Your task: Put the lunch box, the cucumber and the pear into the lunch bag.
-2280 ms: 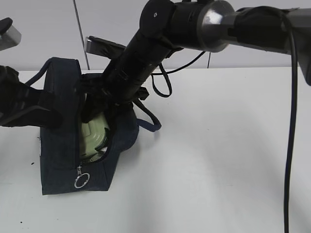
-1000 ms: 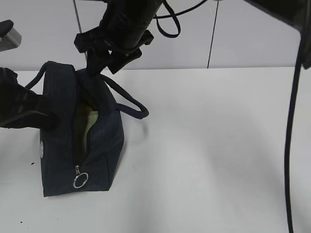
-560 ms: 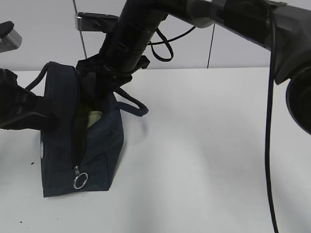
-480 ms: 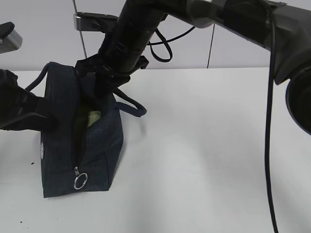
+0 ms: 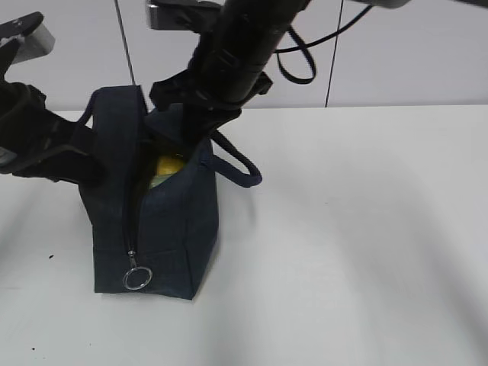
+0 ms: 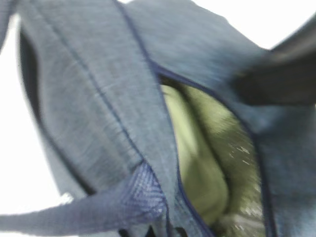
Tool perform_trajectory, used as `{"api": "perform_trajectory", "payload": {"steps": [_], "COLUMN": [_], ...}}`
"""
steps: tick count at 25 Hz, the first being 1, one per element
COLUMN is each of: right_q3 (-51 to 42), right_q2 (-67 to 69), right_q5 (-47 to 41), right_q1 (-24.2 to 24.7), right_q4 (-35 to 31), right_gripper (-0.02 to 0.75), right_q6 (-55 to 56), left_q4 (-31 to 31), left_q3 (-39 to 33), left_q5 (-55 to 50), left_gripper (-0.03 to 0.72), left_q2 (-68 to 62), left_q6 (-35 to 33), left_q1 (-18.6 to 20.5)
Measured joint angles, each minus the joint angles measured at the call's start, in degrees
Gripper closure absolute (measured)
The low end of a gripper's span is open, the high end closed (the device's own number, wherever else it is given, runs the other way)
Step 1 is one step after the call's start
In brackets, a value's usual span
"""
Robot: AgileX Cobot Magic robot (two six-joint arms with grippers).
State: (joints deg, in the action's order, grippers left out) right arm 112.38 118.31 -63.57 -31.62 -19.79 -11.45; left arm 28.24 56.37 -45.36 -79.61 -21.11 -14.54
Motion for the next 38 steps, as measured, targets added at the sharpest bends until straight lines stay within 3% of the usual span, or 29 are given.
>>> {"api": "perform_trajectory", "payload": {"steps": [4, 9, 12, 16, 19, 23, 25, 31, 38], "right_q3": [-16.14, -30.67, -34.68, -36.26, -36.30, -36.30, -36.30, -36.30, -43.50], "right_q2": [-10.77, -19.52, -20.56, -20.77, -20.96, -21.34, -21.34, -24.55, -34.28], "right_q5": [7.90, 16.31, 18.79, 21.13, 22.43, 23.60, 23.72, 24.46, 31.83], "right_q1": [2.02, 2.42, 3.36, 4.39, 4.98, 5.09, 5.09, 5.09, 4.54], "right_q4": [0.23, 0.23, 0.01, -0.27, -0.39, -0.50, -0.62, 0.35, -2.60], "right_gripper": [0.732, 0.732, 0.732, 0.729, 0.656, 0.412, 0.339, 0.296, 0.296], "right_q6": [-0.12, -0.58, -0.60, -1.12, -2.06, -3.16, -3.86, -5.68, -8.43], "left_q4": [-0.19, -0.19, 0.30, 0.45, 0.34, -0.04, -0.42, -2.77, -1.67], "left_q3": [4.77, 9.90, 11.59, 11.97, 12.02, 12.02, 12.02, 8.22, -5.45], "left_q5": [-0.59, -0.83, -0.77, -0.42, -0.19, -0.19, 0.13, 4.71, 20.83], "left_gripper": [0.704, 0.704, 0.704, 0.697, 0.622, 0.459, 0.425, 0.405, 0.401], "left_q2": [-3.89, -10.21, -13.24, -14.72, -14.47, -12.58, -10.91, -4.10, 6.51], "left_q6": [0.00, 0.00, 0.00, 0.00, 0.00, 0.00, 0.00, 0.70, 0.81], "left_q1": [-1.39, -7.79, -10.30, -10.91, -10.91, -10.92, -10.92, -10.92, -10.92]}}
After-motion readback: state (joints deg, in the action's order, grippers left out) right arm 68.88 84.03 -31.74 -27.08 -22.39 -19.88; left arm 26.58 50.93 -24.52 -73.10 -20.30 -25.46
